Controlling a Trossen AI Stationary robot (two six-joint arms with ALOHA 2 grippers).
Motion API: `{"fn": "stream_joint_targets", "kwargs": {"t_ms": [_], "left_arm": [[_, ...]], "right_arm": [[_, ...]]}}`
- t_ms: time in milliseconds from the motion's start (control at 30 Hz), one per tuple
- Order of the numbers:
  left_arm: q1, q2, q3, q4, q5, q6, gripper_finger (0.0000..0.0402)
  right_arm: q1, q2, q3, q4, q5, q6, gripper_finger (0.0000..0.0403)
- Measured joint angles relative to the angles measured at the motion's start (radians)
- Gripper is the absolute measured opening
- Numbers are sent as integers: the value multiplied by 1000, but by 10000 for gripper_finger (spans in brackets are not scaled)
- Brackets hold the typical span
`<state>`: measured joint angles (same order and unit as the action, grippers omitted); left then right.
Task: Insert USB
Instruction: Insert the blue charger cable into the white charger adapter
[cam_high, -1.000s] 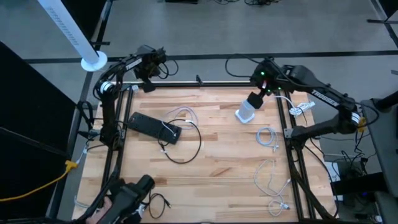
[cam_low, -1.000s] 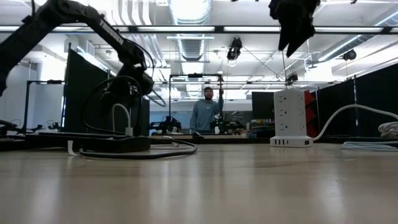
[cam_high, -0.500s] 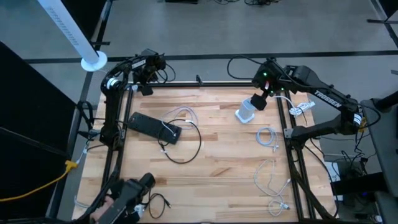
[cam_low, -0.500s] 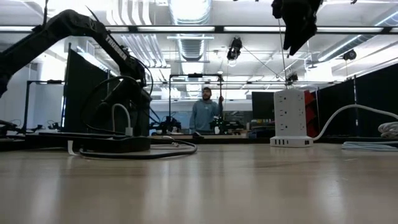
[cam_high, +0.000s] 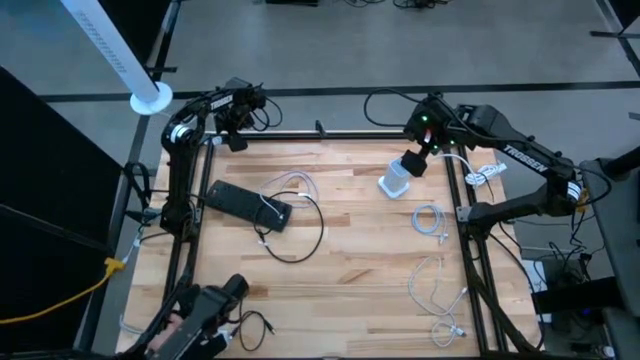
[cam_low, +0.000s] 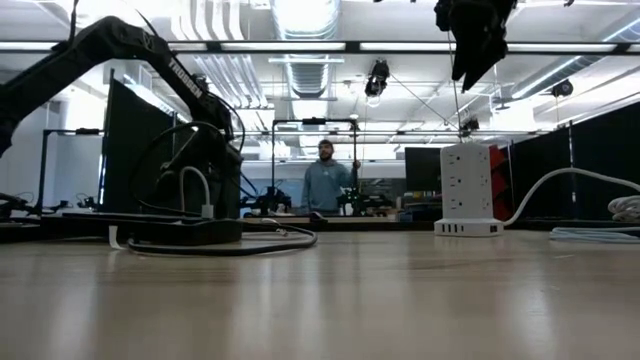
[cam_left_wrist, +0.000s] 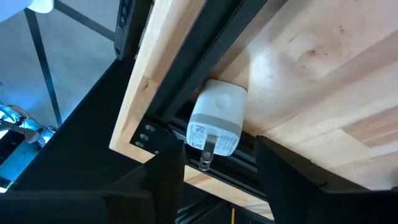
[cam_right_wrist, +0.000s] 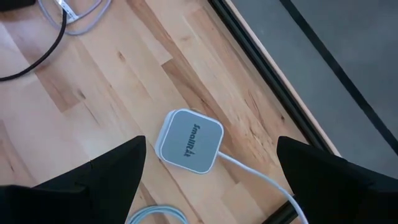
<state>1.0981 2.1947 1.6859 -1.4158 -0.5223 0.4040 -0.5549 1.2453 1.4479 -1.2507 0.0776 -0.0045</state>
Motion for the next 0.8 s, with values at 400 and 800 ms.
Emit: {"fn": "stream_joint_targets", "kwargs": {"t_ms": [400,800], "left_arm": [[-4,40,-2,-98,49,-107,171],[-28,24,-5,-156,321,-202,171]], "right_arm": [[0,0,0,0,0,4,346],[0,0,0,-1,0,-30,346]]}}
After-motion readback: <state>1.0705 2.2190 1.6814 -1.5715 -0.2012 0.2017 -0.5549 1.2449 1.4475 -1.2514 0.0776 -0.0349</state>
